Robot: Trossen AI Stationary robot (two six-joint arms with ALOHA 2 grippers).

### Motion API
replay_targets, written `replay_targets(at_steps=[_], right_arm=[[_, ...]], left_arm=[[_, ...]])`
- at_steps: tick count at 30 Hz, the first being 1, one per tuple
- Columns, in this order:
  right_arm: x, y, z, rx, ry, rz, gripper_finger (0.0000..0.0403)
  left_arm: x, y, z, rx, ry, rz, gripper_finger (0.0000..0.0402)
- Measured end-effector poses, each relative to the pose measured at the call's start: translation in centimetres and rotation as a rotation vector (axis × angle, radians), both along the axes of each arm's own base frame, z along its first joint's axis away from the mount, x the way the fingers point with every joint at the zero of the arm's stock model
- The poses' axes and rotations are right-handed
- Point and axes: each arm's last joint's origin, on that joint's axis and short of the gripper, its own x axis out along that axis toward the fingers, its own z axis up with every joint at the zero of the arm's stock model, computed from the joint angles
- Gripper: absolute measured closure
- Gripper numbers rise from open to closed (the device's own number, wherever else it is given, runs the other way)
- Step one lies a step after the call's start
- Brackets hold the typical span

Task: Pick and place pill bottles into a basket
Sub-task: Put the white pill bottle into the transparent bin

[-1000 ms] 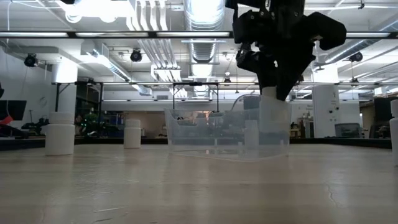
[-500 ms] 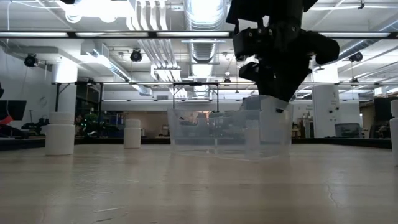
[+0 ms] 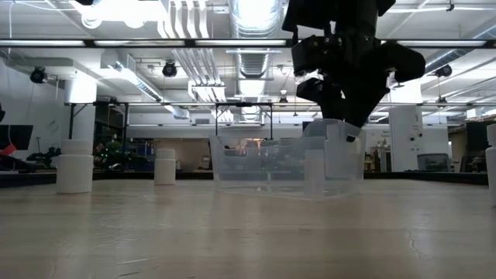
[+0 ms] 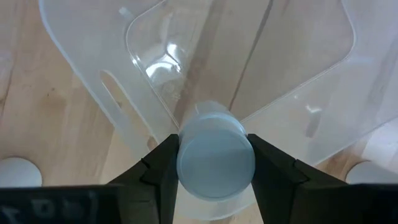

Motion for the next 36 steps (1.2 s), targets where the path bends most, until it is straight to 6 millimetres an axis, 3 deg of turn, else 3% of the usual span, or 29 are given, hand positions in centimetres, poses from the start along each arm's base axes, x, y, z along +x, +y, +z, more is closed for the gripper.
replay_targets(at_steps=[9, 22, 31, 36], right_arm=[[0.0, 0.0, 0.0, -0.001, 0.002, 0.001, 0.0195], [0.1, 0.0, 0.2, 0.002, -0.003, -0.007, 0.0198], [0.3, 0.0, 2.9, 0.008, -0.063, -0.013, 0.0198], [0.1, 0.2, 4.8, 0.068, -0.108, -0.099, 0.0198]], left_arm=[[0.0, 0.0, 0.0, 0.0, 0.0, 0.0, 0.0402], [0.0, 0.0, 0.0, 0.0, 0.0, 0.0, 0.0402], [0.0, 0.0, 0.0, 0.0, 0.0, 0.0, 0.0402], [0.0, 0.0, 0.0, 0.0, 0.0, 0.0, 0.0402]])
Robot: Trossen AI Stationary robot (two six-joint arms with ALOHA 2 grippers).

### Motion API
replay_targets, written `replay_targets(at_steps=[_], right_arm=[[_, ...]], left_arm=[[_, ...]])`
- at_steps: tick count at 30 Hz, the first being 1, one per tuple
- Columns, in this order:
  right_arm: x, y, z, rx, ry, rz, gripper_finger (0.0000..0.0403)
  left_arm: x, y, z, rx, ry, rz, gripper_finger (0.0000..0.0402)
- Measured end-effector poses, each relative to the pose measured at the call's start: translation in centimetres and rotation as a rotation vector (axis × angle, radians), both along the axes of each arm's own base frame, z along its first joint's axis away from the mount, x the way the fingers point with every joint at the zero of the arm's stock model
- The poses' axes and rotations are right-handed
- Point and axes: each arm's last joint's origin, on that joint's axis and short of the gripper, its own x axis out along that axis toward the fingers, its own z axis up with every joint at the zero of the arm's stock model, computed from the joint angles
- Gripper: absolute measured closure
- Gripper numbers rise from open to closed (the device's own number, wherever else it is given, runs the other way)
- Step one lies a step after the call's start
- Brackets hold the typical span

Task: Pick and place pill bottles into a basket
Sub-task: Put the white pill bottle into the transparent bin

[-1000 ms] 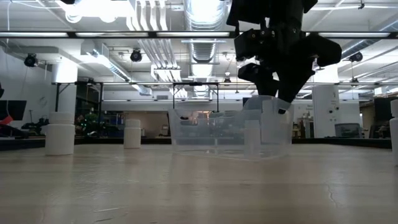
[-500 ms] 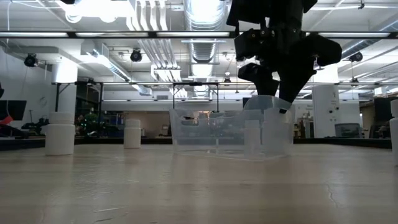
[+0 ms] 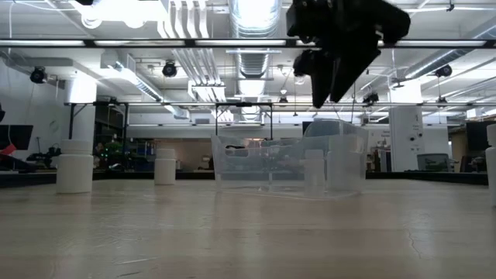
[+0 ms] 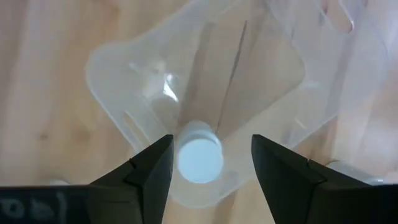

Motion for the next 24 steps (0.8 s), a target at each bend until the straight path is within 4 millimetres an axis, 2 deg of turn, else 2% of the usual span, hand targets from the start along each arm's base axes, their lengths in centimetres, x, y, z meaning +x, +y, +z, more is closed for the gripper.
replay_targets(at_steps=[5, 14, 24], right_arm=[[-1.1, 0.9, 1.1, 0.099, 0.005, -0.049, 0.0197], [-3.1, 3.2, 2.8, 0.131, 0.007, -0.055, 0.0197], [-4.4, 6.7, 2.4, 0.163, 0.055, -0.063, 0.0197]], left_arm=[[0.0, 0.0, 0.0, 0.0, 0.0, 0.0, 0.0402], [0.0, 0.0, 0.0, 0.0, 0.0, 0.0, 0.0402], [0.0, 0.0, 0.0, 0.0, 0.0, 0.0, 0.0402]])
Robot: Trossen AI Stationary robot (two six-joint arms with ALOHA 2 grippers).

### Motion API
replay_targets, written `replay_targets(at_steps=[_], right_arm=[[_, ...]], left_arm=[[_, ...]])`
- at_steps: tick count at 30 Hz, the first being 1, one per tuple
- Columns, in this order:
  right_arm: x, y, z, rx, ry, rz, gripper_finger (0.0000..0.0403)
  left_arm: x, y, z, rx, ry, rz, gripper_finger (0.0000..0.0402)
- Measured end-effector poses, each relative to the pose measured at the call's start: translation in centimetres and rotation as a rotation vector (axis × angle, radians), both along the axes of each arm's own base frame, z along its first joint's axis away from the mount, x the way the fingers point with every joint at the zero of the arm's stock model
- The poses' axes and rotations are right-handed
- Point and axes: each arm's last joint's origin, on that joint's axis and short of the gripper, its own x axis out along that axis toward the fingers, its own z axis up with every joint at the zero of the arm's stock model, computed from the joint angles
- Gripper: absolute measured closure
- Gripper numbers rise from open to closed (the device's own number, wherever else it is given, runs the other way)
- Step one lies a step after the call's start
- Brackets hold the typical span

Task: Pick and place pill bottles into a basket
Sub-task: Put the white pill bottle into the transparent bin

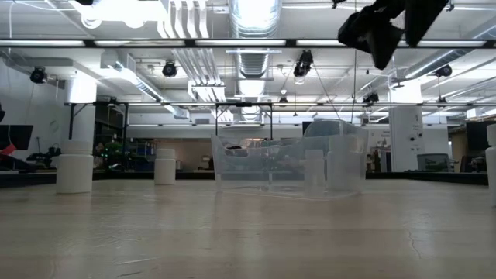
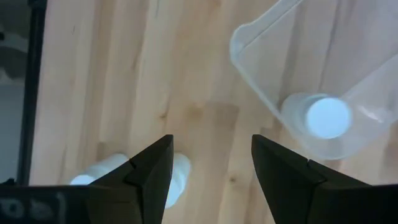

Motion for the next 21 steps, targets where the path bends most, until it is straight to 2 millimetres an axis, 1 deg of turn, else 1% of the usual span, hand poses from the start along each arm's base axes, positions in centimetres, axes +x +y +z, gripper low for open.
replay_targets(at_steps=[7, 11, 19, 21], right_arm=[[-1.2, 2.1, -0.2, -0.002, 0.04, -0.003, 0.0197], [-2.1, 3.1, -0.4, -0.036, 0.039, -0.022, 0.0197], [-4.2, 4.6, -1.7, -0.054, 0.086, -0.038, 0.0197], [-4.4, 4.8, -2.0, -0.044, 0.079, -0.043, 0.0197]], left_arm=[[0.0, 0.0, 0.0, 0.0, 0.0, 0.0, 0.0402], [0.0, 0.0, 0.0, 0.0, 0.0, 0.0, 0.0402], [0.0, 0.0, 0.0, 0.0, 0.0, 0.0, 0.0402], [0.0, 0.0, 0.0, 0.0, 0.0, 0.001, 0.0402]])
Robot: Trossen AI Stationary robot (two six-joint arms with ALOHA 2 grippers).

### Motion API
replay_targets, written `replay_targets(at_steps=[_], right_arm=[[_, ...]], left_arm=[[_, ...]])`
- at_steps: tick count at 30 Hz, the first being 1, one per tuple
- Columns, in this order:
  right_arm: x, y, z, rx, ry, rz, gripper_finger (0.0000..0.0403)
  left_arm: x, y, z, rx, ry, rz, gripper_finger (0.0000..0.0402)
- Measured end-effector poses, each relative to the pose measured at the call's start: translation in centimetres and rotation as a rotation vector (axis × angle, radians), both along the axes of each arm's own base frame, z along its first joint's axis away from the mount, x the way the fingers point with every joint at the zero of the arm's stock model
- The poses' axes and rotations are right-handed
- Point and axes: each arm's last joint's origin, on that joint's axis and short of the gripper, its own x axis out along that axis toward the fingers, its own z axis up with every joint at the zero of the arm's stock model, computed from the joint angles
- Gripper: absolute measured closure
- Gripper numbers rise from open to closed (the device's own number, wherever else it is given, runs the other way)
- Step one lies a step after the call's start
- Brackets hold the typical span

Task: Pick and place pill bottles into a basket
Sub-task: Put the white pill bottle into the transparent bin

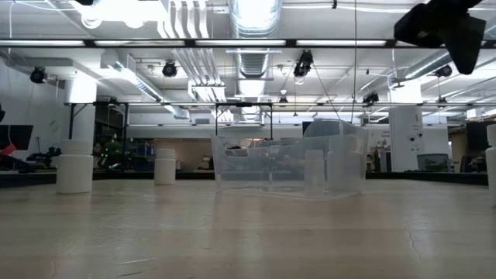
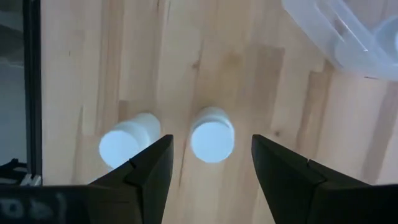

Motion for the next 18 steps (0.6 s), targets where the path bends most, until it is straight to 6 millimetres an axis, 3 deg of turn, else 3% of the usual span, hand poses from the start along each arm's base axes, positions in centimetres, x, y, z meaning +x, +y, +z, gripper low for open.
replay_targets(at_steps=[12, 18], right_arm=[[-1.6, 0.1, -3.4, 0.017, 0.015, -0.048, 0.0197], [-2.0, -0.2, -4.0, 0.017, 0.013, -0.047, 0.0197]], left_arm=[[0.0, 0.0, 0.0, 0.0, 0.0, 0.0, 0.0402], [0.0, 0.0, 0.0, 0.0, 0.0, 0.0, 0.0402]])
